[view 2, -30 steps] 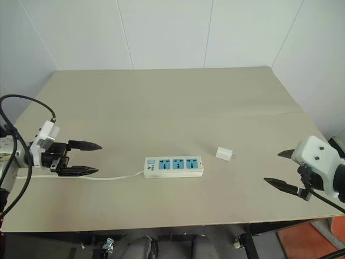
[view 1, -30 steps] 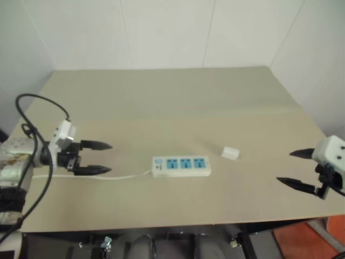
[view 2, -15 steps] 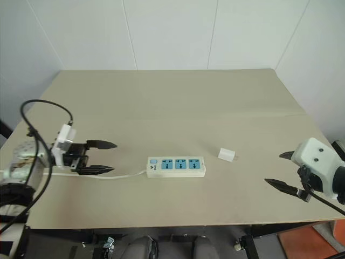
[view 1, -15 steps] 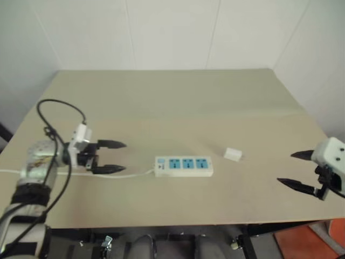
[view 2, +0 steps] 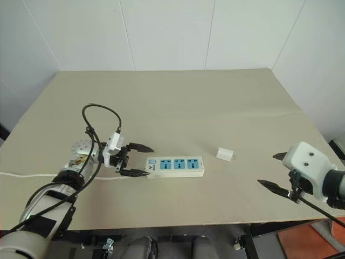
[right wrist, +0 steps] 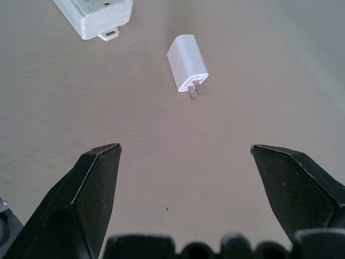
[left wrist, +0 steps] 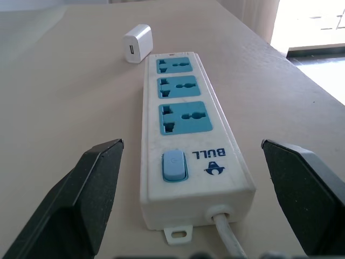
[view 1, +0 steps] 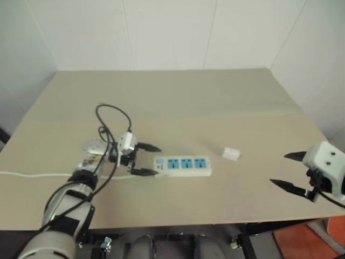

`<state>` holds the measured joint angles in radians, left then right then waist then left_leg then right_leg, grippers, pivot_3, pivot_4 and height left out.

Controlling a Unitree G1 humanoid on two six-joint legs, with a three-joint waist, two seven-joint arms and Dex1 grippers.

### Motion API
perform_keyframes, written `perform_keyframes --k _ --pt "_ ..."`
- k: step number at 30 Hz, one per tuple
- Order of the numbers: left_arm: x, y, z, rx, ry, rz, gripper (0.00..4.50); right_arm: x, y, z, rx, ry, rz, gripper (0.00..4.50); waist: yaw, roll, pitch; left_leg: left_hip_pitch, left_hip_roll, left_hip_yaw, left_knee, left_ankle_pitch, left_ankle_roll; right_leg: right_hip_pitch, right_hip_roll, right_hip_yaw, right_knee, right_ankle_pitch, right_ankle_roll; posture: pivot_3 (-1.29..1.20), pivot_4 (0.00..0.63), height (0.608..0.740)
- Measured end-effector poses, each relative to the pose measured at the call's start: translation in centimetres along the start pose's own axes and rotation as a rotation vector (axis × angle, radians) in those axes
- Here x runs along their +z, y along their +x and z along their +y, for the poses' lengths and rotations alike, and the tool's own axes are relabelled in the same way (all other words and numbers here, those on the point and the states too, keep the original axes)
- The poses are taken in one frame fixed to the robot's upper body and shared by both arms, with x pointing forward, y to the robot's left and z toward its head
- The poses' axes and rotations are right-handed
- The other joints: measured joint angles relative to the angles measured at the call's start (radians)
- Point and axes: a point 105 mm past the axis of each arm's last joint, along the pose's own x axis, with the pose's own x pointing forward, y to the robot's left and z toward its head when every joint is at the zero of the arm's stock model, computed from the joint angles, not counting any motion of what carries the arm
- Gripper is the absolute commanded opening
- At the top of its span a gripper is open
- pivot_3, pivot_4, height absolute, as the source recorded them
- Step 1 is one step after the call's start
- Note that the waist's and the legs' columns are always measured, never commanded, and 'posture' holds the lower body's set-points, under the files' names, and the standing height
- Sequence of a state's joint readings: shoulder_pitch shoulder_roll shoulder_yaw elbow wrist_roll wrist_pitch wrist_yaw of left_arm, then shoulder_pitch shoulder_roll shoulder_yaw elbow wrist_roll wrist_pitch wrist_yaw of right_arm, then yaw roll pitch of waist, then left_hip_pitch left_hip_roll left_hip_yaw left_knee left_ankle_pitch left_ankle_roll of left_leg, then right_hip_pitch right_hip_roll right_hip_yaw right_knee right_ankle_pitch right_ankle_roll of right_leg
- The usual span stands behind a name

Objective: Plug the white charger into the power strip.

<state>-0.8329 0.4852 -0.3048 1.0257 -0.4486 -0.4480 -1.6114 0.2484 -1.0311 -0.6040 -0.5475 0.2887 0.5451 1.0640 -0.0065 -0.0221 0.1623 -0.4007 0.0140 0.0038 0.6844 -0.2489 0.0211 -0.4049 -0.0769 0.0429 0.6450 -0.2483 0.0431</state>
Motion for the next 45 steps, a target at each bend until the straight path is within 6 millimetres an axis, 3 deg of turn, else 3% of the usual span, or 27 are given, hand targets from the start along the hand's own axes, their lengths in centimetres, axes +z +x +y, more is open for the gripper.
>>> perform_keyframes --k 16,32,36,41,45 --pt "-1.7 2.5 -0.6 0.021 -0.011 -0.043 4.48 0.0 0.2 0.7 -0.020 0.013 0.004 4.50 0.000 -0.001 0.000 0.000 0.000 0.000 0.000 0.000 0.000 0.000 0.000 0.000 -0.001 0.000 0.000 0.00 0.150 0.740" --pt "-2.7 2.1 -0.8 0.090 0.013 -0.029 4.48 0.2 1.0 0.8 -0.037 0.015 -0.008 4.50 -0.003 0.000 0.000 0.002 0.000 -0.001 0.000 0.000 0.000 0.002 0.000 0.000 0.000 0.000 0.000 0.00 0.150 0.740" --pt "-2.8 2.1 -0.8 0.093 0.007 -0.035 3.32 0.1 1.2 0.9 -0.033 0.016 -0.006 4.50 -0.002 0.000 0.000 0.002 0.000 -0.001 0.000 0.000 0.000 0.002 0.000 0.000 0.000 0.000 0.000 0.00 0.150 0.740" --pt "-2.9 2.1 -1.0 0.077 0.004 -0.026 3.32 0.2 1.4 1.1 -0.029 0.014 -0.006 4.50 -0.003 0.000 0.000 0.002 0.000 -0.001 0.000 0.000 0.000 0.002 0.000 0.000 0.000 0.000 0.000 0.00 0.150 0.740" --pt "-2.9 2.1 -1.0 0.058 -0.001 -0.006 3.32 1.6 1.3 0.5 0.015 0.006 -0.010 4.50 -0.007 0.000 0.000 0.002 0.000 0.000 0.000 0.000 0.000 0.002 0.000 0.001 0.000 0.000 0.000 0.00 0.150 0.740"
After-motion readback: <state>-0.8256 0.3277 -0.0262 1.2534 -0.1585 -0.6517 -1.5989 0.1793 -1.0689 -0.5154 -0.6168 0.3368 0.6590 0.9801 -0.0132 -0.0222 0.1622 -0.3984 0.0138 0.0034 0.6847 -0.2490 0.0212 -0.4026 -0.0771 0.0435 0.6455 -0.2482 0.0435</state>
